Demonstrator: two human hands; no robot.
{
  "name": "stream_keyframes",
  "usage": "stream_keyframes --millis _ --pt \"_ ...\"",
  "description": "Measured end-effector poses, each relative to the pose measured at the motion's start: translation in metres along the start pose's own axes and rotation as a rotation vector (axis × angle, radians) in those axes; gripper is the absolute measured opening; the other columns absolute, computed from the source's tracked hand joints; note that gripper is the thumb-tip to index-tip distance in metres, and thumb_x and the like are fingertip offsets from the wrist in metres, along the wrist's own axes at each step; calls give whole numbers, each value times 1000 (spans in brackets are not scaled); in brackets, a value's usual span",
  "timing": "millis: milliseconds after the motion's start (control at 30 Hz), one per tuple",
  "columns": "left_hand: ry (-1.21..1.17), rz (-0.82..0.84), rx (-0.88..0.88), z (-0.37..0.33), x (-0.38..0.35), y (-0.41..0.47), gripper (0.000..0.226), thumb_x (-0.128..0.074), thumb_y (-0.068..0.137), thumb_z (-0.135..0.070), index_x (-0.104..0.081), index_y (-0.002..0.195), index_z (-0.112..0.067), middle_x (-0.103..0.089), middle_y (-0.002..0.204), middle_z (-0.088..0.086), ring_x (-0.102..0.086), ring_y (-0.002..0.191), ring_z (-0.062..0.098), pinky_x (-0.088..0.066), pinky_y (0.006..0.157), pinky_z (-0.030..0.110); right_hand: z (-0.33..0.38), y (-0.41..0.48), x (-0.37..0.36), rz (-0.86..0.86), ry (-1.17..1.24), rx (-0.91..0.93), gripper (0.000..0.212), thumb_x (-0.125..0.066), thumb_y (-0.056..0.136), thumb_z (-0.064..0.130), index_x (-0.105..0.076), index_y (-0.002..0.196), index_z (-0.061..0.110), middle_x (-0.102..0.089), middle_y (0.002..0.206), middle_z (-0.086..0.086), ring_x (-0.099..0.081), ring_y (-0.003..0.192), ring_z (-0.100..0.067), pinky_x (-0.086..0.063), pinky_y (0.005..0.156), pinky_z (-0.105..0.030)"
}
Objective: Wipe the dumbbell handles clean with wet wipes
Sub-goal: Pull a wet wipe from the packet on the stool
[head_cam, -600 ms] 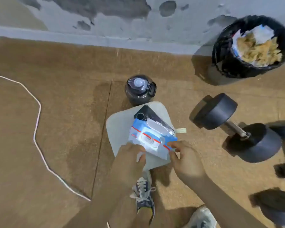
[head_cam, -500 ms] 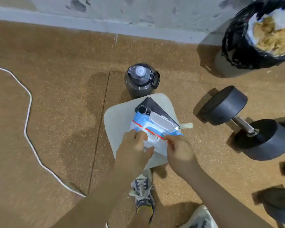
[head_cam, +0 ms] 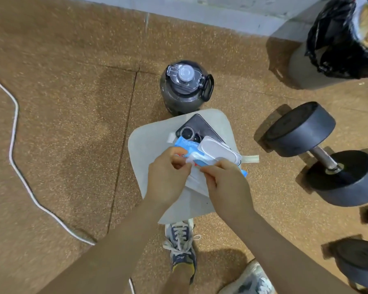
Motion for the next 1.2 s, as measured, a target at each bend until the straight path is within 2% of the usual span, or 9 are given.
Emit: stream_keyframes --millis 100,200,467,633,700,767,967,1100,1200 --pt "-77 31 65 4 0 4 22 -79 79 -17 -66 94 -25 -68 74 -7 -67 78 9 -53 80 28 9 5 -2 21 -305 101 11 -64 78 26 -72 83 20 -53 75 3 -54 72 -19 -28 52 -24" --pt "-41 51 53 2 -1 3 22 -78 80 -16 -65 95 -26 -67 75 -6 -65 75 8 -48 73 15 25 10 -3 75 -591 314 17 -81 53 14 -68 64 16 -54 64 0 -57 58 -20 -20 43 -22" --pt "-59 63 56 6 -2 8 28 -77 80 -12 -60 97 -27 -67 73 -4 -60 66 7 -45 68 10 38 27 -18 89 -726 744 5 -60 54 7 -63 55 11 -53 55 -5 -53 49 -22 -33 39 -21" --pt "-3 72 5 3 1 6 30 -73 84 -12 -56 102 -28 -63 75 -9 -56 63 0 -43 68 9 23 25 -11 75 -602 693 11 -52 79 4 -60 76 11 -53 71 -9 -54 63 -27 -42 45 -33" --pt "29 82 -40 -1 2 3 33 -70 86 -11 -52 108 -29 -61 75 -9 -56 65 4 -47 72 18 13 24 -2 116 -461 547 17 -68 74 2 -57 77 14 -51 76 -6 -52 65 -24 -32 48 -30" --pt "64 121 -90 -7 2 0 36 -66 89 -10 -48 115 -29 -59 78 -8 -58 71 11 -48 75 27 3 21 2 158 -307 372 23 -67 77 -2 -52 81 16 -48 82 -4 -45 70 -20 -28 55 -29" --pt "424 157 -496 -12 -5 -6 28 -50 88 -15 -62 108 -31 -50 92 3 -52 82 26 -50 71 42 3 13 -2 251 -126 264 23 -50 89 0 -41 89 21 -39 92 1 -35 80 -17 -21 63 -29" --pt "366 246 -460 1 -6 -7 29 -54 79 -43 -65 104 -34 -38 100 -6 -45 95 18 -43 85 31 8 21 -3 382 42 130 19 -44 96 3 -40 86 19 -43 92 1 -43 80 -12 -34 70 -29" --pt "302 212 -345 5 -7 0 24 -68 77 -39 -74 98 -28 -41 103 -4 -50 99 25 -46 88 39 10 27 2 544 191 -10 26 -42 100 12 -42 77 26 -45 79 8 -40 68 -2 -33 60 -21"
Point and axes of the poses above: each hand's wrist, its own y-axis towards the middle knuckle, its own x-axis out of the back of the hand, z = x × y, the point moved 5 cm from there along y, towards the middle knuckle
